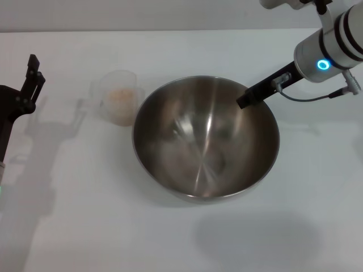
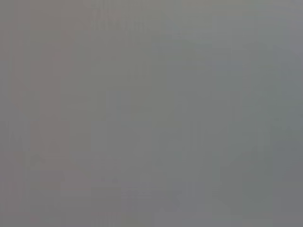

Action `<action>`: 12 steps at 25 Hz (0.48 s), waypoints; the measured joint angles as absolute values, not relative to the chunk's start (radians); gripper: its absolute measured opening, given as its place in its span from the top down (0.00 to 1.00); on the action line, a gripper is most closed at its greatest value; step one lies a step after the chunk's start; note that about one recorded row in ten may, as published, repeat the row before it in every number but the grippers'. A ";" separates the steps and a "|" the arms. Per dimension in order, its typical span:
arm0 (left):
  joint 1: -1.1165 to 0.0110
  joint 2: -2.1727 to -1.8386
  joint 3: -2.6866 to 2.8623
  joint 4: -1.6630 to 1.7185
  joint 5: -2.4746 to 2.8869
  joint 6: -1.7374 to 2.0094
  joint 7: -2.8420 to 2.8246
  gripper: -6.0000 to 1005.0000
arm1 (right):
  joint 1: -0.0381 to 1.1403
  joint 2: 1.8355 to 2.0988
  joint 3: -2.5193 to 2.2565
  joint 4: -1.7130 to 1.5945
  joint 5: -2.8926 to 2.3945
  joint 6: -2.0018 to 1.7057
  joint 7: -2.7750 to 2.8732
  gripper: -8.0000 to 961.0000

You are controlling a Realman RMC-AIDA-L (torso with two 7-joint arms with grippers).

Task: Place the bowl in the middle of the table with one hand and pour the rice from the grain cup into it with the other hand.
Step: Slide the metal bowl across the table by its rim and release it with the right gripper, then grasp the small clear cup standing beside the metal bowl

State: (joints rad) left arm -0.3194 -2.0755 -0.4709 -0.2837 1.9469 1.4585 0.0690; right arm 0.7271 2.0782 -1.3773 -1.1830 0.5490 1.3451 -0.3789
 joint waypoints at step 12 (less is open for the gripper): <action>-0.311 -2.075 -0.471 -0.284 1.944 1.465 0.069 0.26 | 0.665 2.082 -1.434 -1.472 0.478 1.124 -0.386 0.51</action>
